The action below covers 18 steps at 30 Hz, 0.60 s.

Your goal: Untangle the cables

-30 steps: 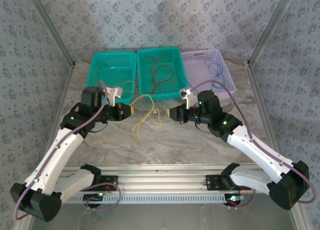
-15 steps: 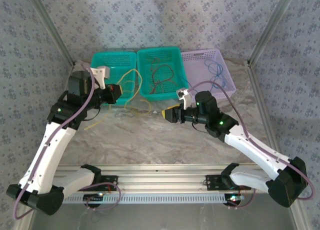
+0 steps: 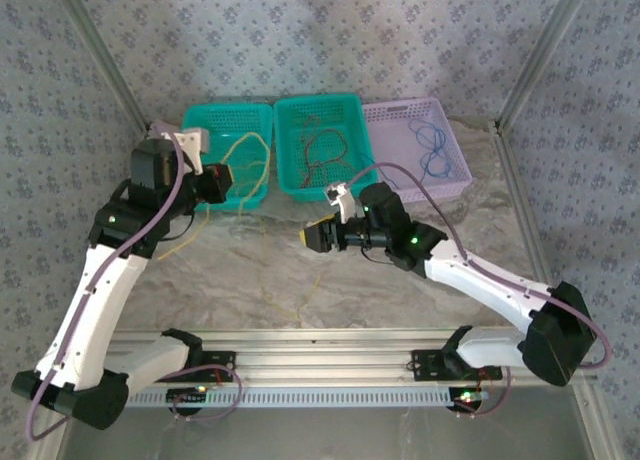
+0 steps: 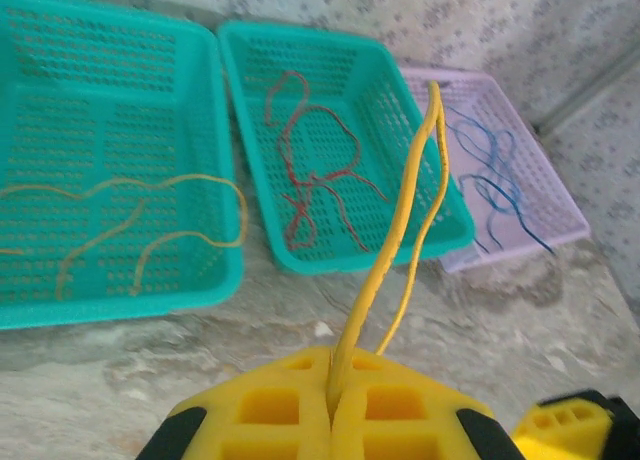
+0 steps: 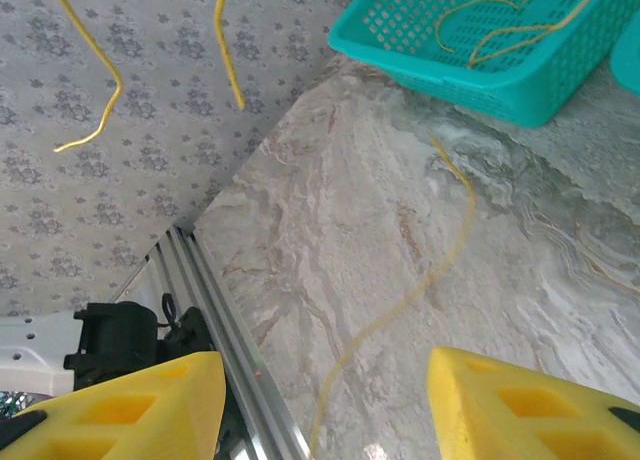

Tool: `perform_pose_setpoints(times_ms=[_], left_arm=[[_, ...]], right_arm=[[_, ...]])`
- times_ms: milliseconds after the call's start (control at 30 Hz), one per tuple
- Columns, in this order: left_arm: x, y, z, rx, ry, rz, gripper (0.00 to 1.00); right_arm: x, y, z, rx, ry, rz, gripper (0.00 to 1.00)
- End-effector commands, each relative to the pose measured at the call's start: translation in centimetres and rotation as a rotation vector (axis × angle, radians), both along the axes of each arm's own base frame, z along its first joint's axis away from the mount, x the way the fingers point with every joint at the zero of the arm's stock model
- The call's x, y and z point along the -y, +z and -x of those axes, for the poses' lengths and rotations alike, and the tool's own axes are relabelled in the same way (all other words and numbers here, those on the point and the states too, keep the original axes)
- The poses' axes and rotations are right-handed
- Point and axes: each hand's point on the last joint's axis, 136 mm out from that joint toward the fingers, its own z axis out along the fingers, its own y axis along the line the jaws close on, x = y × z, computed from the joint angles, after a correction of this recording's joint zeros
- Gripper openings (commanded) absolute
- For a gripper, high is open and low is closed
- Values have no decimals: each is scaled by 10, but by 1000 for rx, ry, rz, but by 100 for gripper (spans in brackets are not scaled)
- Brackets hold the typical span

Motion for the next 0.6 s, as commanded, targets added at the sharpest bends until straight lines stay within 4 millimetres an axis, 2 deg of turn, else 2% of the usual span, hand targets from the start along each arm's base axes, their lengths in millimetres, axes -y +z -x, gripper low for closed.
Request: perform_pose_setpoints(times_ms=[0,133,233,433,567], left_arm=[[-26,15,-15,57,106,-58,0],[-51,6,-46,35,213,-55,0],[-60,2,-74,44,255,-51,0],[-66,-20,-122,-7,296,-64,0],[-66,-49,-155,-66,303,-67,0]], right_arm=[[-6,25,-2,72,7,-40,57],[-5,22,-3,80,-2,-24,57],[-5,18,-2,85,-4,-3,57],[-8,1,-2,85,-7,57,57],[-13,-20,-7,62,-19,114,57]])
